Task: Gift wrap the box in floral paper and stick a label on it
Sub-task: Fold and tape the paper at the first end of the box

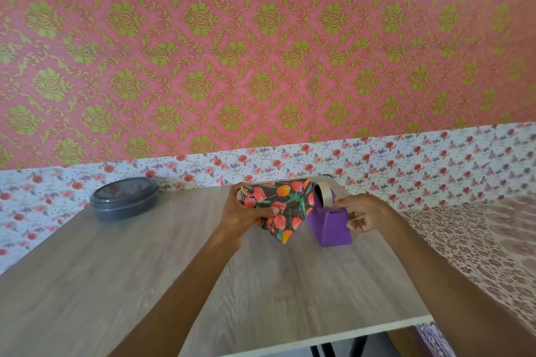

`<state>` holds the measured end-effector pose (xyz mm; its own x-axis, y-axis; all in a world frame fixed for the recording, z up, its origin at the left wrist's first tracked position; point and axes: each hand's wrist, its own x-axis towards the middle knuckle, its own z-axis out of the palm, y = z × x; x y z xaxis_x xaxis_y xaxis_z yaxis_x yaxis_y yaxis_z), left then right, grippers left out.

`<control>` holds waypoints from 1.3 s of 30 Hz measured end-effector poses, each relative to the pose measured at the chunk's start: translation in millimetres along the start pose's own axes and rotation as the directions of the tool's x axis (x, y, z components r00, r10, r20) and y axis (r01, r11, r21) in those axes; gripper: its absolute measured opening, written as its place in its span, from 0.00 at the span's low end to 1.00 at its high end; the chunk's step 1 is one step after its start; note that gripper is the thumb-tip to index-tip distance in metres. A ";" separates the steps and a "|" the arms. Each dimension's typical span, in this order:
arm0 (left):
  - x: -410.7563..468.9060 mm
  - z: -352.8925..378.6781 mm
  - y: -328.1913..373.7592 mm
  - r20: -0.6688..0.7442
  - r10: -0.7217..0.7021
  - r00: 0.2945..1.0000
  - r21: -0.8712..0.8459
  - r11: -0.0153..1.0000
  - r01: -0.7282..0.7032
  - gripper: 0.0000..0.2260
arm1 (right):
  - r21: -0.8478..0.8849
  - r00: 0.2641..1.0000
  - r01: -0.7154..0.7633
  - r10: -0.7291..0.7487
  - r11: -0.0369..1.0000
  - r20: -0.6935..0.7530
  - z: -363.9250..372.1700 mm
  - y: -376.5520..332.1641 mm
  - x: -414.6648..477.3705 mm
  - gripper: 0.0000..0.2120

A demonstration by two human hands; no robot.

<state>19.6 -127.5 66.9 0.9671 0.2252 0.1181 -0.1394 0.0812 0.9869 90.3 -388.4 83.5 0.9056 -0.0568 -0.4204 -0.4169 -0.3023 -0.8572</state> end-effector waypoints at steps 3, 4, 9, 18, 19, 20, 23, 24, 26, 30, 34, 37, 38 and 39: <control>-0.7 -3.8 -2.6 0.033 0.009 0.999 0.009 1.000 -0.010 0.39 | 0.121 0.992 -0.106 0.097 0.987 0.082 -8.2 -7.9 -3.9 0.10; -0.7 -4.9 -2.9 0.040 0.011 0.999 0.010 1.000 -0.011 0.39 | 0.161 0.988 -0.128 0.112 0.979 0.107 -8.2 -7.8 -3.7 0.10; -1.3 -7.5 -1.2 0.034 0.010 0.999 -0.010 1.000 -0.009 0.37 | 0.304 0.990 -0.078 0.038 0.949 0.136 -2.4 -2.2 2.3 0.07; 2.4 -11.6 -0.2 0.035 0.009 0.999 -0.015 1.000 -0.009 0.35 | 0.409 0.987 0.109 -0.148 0.906 0.065 5.7 16.8 3.9 0.09; 2.7 -11.3 -1.7 0.032 0.010 0.999 -0.014 1.000 -0.009 0.35 | 0.452 0.983 0.131 -0.175 0.882 0.058 5.5 21.9 4.5 0.07; 2.0 -11.0 -2.6 0.030 0.015 0.999 -0.013 1.000 -0.015 0.35 | 0.489 0.978 0.153 -0.202 0.859 0.048 6.5 27.0 5.7 0.05; -0.9 -10.2 -2.6 0.033 0.026 0.999 -0.021 0.999 -0.026 0.34 | 0.540 0.974 0.194 -0.228 0.819 -0.003 12.2 36.7 11.0 0.07; -1.2 -10.6 -3.3 0.036 0.027 0.999 -0.021 0.999 -0.026 0.34 | 0.544 0.974 0.200 -0.225 0.815 -0.019 14.4 39.2 12.5 0.08; -1.5 -12.2 -3.6 0.039 0.022 0.999 -0.020 1.000 -0.021 0.35 | 0.546 0.975 0.203 -0.218 0.813 -0.038 16.9 43.2 14.9 0.08; -2.6 -14.8 -1.6 0.040 0.019 0.999 -0.010 1.000 -0.018 0.35 | 0.556 0.971 0.205 -0.241 0.806 -0.010 15.1 51.1 19.9 0.08; -3.3 -14.5 -0.8 0.037 0.013 0.999 -0.019 1.000 -0.012 0.35 | 0.547 0.968 0.214 -0.249 0.809 -0.011 13.6 57.1 16.7 0.10; -3.2 -13.6 -0.8 0.035 0.010 0.999 -0.017 1.000 -0.010 0.35 | 0.511 0.966 0.244 -0.252 0.824 -0.055 15.3 57.2 13.7 0.08; -3.3 -13.4 -1.0 0.034 0.012 0.999 -0.016 1.000 -0.011 0.35 | 0.488 0.965 0.254 -0.254 0.835 -0.068 15.7 55.1 13.1 0.09; -3.7 -13.2 -1.0 0.033 0.013 0.999 -0.016 1.000 -0.013 0.35 | 0.462 0.964 0.262 -0.252 0.847 -0.084 15.7 53.0 12.7 0.10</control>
<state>13.3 -115.5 64.1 0.9717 0.1944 0.1345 -0.1548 0.0936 0.9835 78.4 -390.1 28.0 0.9847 -0.0587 -0.1643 -0.1524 0.1683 -0.9739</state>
